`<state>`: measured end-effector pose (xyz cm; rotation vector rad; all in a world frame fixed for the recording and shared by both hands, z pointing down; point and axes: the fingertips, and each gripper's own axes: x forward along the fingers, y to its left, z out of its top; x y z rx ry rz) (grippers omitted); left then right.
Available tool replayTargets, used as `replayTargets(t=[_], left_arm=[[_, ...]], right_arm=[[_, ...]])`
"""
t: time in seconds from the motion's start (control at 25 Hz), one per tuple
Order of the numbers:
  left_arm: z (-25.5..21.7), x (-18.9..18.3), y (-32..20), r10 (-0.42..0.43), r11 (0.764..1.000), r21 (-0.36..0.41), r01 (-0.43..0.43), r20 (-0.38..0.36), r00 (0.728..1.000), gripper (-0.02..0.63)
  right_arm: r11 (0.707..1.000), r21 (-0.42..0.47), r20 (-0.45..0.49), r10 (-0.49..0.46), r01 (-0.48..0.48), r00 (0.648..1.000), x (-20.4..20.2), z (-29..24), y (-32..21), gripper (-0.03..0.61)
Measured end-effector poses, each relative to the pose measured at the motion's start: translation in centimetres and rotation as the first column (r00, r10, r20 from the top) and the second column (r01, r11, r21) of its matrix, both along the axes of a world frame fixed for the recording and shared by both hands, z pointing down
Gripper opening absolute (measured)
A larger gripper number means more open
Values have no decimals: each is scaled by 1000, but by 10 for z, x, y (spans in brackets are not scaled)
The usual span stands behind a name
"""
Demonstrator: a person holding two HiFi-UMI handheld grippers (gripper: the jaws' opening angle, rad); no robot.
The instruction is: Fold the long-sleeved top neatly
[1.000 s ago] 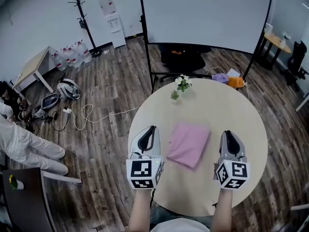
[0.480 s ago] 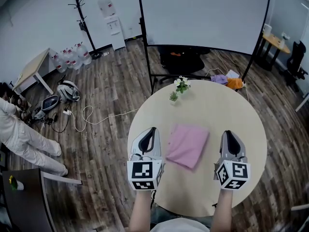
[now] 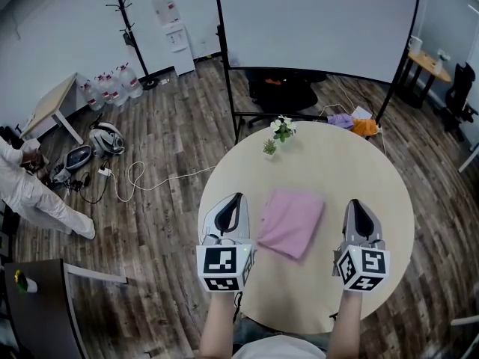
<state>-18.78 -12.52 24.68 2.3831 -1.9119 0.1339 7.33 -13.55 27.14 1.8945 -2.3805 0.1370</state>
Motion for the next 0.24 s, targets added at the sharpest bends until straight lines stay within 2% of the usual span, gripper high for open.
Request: replayTargets(t=[0.24], left_arm=[[1,4,-4,-5,1000,2,5,1,1000,2]], right_arm=[[1000,-5,-1,2,-2,1000,4,3,-5,23]])
